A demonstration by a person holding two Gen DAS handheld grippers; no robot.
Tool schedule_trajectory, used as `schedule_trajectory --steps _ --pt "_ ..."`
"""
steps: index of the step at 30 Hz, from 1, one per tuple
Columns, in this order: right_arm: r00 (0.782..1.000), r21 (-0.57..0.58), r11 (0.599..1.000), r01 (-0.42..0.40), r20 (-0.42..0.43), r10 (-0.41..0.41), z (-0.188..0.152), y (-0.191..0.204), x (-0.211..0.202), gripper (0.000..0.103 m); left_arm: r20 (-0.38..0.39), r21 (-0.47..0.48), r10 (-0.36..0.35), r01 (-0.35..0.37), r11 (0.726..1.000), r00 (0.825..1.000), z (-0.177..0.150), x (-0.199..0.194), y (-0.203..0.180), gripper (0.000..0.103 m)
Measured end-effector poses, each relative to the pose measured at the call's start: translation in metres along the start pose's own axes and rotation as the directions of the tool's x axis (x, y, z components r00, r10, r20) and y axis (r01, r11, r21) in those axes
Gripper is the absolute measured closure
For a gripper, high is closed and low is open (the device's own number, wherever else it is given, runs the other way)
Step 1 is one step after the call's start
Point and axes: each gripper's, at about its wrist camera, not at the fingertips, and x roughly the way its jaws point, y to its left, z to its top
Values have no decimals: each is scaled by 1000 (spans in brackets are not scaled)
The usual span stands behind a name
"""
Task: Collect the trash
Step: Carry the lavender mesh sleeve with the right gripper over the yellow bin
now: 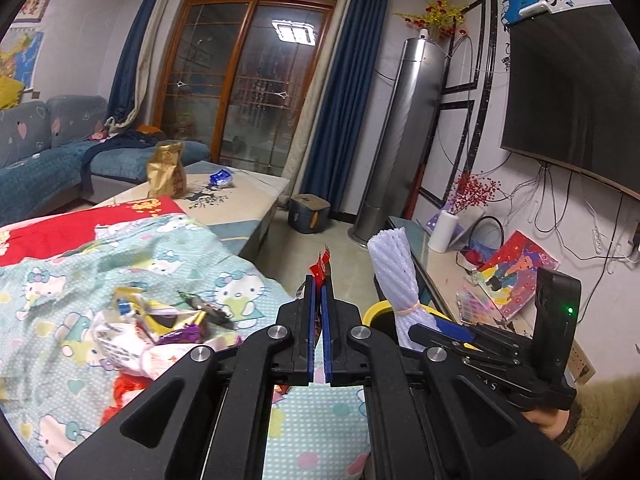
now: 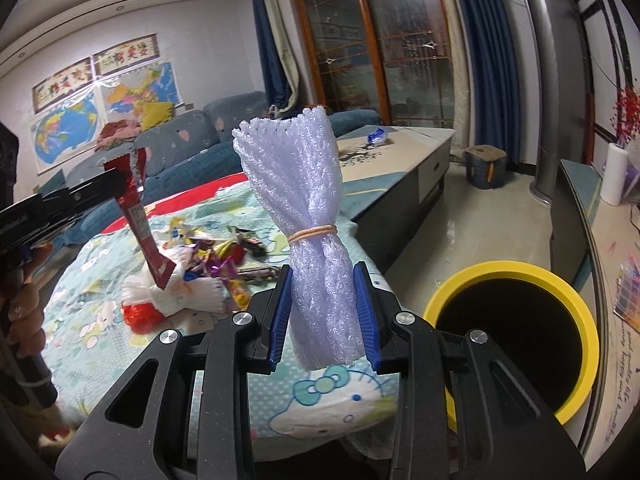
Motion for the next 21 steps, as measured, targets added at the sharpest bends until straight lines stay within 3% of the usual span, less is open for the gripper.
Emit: schedule_trajectory --steps 11,21 --pt "994 78 991 106 -5 -106 0 -43 -4 78 -22 48 -60 61 997 998 -9 25 -33 100" --pt "978 189 960 207 -27 -205 -5 -92 -8 78 -61 64 -132 136 989 989 -14 52 -63 100"
